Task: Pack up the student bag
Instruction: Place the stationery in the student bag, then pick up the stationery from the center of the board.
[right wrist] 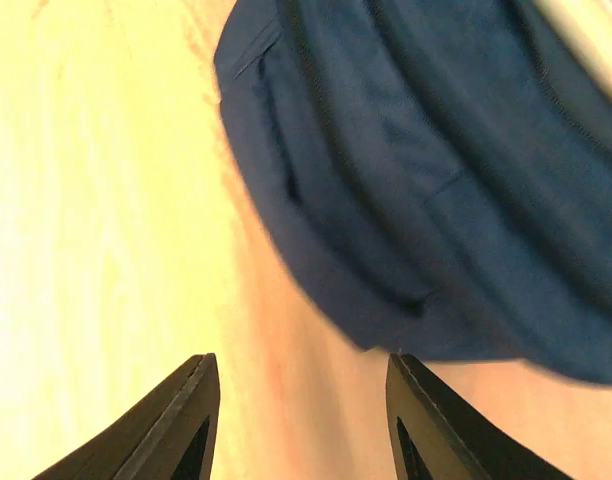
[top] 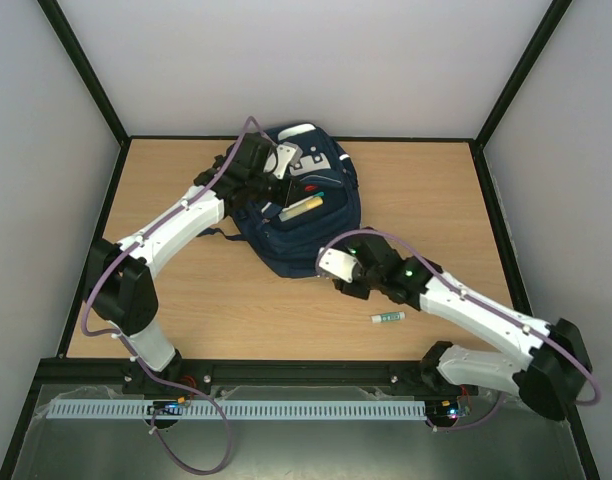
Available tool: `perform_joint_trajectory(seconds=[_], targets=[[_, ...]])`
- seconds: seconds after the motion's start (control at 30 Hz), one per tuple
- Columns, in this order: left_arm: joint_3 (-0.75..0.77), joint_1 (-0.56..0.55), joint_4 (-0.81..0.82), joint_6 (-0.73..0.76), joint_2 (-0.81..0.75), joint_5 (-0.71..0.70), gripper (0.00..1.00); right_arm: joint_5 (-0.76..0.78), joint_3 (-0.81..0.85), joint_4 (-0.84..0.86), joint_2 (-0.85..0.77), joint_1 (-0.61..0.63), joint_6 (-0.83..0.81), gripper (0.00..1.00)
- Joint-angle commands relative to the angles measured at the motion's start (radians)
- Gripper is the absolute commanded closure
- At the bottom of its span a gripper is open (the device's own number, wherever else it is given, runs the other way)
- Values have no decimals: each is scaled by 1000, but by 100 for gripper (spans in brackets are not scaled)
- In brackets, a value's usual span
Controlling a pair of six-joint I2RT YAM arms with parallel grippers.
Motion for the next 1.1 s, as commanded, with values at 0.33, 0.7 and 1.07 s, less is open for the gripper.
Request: perform_joint_trajectory(seconds=[0.33, 0.7, 1.07], targets=[[31, -17, 24, -7, 39, 24, 85, -122, -247, -152, -149, -260, 263, 51], [35, -26, 13, 3, 54, 8, 85, -172, -133, -350, -97, -396, 115, 50], [38, -28, 6, 6, 49, 1, 85, -161, -76, -586, -127, -404, -68, 47]])
